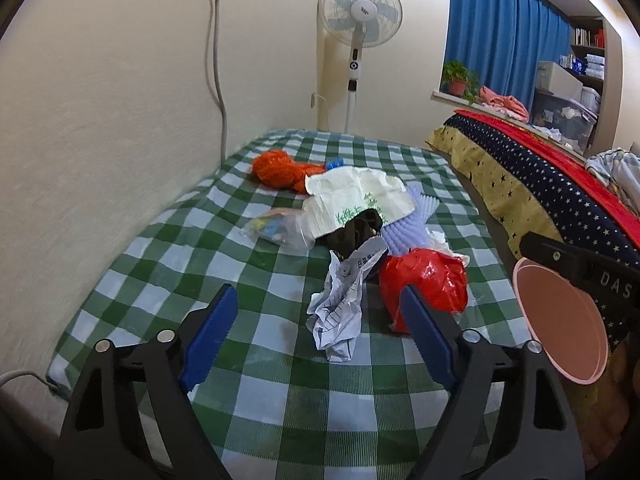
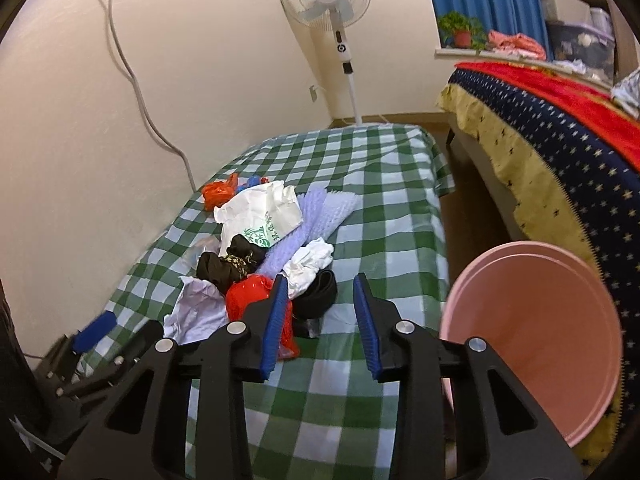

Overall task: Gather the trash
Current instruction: 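Grasp the white crumpled paper with the left tool while the right tool grasps a white tissue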

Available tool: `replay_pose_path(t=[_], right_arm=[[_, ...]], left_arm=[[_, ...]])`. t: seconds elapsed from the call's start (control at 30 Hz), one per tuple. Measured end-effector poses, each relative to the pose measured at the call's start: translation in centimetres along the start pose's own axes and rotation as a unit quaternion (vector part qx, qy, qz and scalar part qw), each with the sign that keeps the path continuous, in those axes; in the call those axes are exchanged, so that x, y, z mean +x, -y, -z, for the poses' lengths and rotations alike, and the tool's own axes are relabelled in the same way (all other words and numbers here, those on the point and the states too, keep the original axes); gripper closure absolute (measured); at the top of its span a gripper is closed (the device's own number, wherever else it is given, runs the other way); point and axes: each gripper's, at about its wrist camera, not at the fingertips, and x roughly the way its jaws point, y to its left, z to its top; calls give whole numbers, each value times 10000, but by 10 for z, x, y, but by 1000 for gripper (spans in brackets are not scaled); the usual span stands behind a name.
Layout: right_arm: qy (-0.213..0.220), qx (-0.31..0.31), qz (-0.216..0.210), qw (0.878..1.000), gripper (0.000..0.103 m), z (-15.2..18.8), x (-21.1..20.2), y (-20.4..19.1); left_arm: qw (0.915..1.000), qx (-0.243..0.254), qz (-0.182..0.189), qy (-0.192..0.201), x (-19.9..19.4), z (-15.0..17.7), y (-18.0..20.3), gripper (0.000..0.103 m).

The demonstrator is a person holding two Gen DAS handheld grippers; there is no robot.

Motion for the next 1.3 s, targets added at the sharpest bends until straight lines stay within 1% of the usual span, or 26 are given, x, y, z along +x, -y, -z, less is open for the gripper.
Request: replay_pose_path(t=[0.17,0.27,0.4,0.47,0.5,0.53,0.57,0.6,0.63,0.7,0.73,0.77,0.9,0.97,1.1,1.2,1.3], right_arm=[[-209,296,-204,9991,69,-5,25,6],[-416,482,-350,9974,69,-6,44,9],[-631,602,-494,9950,68,-4,62,7],[-720,660,-551,9937,69,-4,70,6],[-763,706,-590,9928,70,-4,73,7],[-809,737,-622,9920,77,-3,77,8],[-856,762,-651,9913,81,-3,79,8],[-913,780,-688,9904,82,-2,81,8],[-947,791,-717,9898,86,-1,83,8],[-975,759,-740,9896,88,-1,84,6],[-976,726,-746,9898,89,-1,84,5],[-964,692,-750,9901,91,-2,83,4],[-817,581,-731,9923,93,-5,75,1],[-741,539,-736,9931,93,-7,71,1],[-540,400,-713,9952,94,-12,56,-2],[-424,362,-707,9959,94,-15,45,-1],[-324,342,-691,9965,94,-17,34,0]], left_arm=[[9999,26,6,-103,14,-1,0,29],[9999,7,-17,-168,22,0,-1,31],[9996,16,-8,-279,31,1,-2,35],[9995,15,2,-316,34,0,-2,38],[9994,1,15,-340,35,0,-3,38],[9994,-6,24,-351,36,0,-3,40],[9993,-10,33,-365,38,-1,-3,41],[9992,-8,49,-391,39,0,-2,42],[9991,-8,56,-412,40,0,-2,43],[9988,-18,78,-486,43,0,-2,47],[9987,-19,86,-511,45,1,-2,51],[9985,-26,103,-537,45,1,-2,57],[9980,-19,232,-580,46,1,0,74],[9980,5,240,-579,45,0,0,82],[9984,27,198,-534,40,-1,0,87],[9987,35,184,-473,34,-3,0,88],[9990,52,174,-420,26,-4,0,91]])
